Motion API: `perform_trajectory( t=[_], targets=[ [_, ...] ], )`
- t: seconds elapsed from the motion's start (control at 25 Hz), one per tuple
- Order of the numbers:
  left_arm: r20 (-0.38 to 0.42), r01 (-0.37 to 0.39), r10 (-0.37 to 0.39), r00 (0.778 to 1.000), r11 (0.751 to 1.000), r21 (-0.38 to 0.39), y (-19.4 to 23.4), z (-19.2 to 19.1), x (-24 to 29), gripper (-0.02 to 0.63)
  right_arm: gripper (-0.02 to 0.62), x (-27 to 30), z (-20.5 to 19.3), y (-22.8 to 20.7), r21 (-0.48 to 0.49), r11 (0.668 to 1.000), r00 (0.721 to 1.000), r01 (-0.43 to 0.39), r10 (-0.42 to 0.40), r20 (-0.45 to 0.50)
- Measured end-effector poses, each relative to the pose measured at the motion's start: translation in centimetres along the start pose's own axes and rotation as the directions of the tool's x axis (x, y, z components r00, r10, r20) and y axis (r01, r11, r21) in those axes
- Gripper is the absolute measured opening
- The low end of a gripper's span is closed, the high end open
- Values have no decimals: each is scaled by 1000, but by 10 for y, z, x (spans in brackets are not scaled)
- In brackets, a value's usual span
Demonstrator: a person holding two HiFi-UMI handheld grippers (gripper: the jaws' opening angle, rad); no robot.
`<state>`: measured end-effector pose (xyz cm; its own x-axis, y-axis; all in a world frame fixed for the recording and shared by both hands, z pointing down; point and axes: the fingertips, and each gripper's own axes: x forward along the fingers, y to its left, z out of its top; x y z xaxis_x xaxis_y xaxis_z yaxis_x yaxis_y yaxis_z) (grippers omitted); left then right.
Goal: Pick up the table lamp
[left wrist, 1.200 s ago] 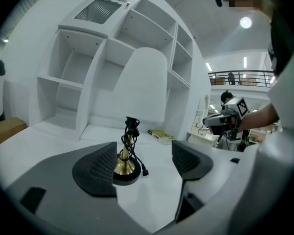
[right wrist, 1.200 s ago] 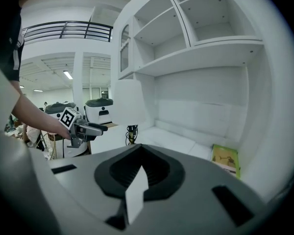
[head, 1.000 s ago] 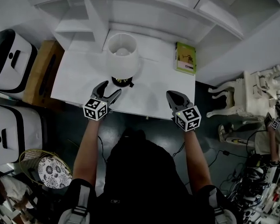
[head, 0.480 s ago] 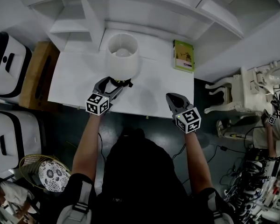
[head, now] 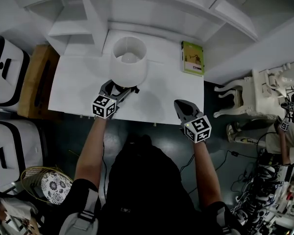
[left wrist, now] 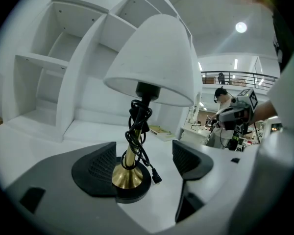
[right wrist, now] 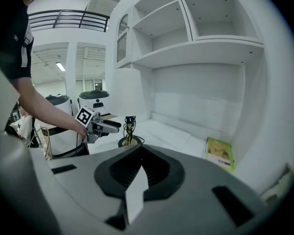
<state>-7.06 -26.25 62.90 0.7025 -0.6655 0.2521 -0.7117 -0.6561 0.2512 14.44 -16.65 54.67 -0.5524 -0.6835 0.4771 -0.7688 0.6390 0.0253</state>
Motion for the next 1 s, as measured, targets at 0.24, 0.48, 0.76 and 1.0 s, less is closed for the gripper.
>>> perform_trajectory(
  t=[0.24,0.48,0.76,1.0],
  targets=[
    [4,7,-7,1000,1000,10,3,2,14,354,8,-3,-6,-2,3,1000,1000,8,-8,-19],
    [34,19,-20,999,1000,1,4,9,25,357,8,-4,-15,2,22,1000,999,5,-4,-47],
    [30,44,-45,999,999,31,8,12,38,359,8,-3,-21,11,51,999,998,9,-6,-57],
    [29,65,-66,997,997,43,4,13,51,359,8,-2,-28,21,65,998,997,-6,11,-74]
  ],
)
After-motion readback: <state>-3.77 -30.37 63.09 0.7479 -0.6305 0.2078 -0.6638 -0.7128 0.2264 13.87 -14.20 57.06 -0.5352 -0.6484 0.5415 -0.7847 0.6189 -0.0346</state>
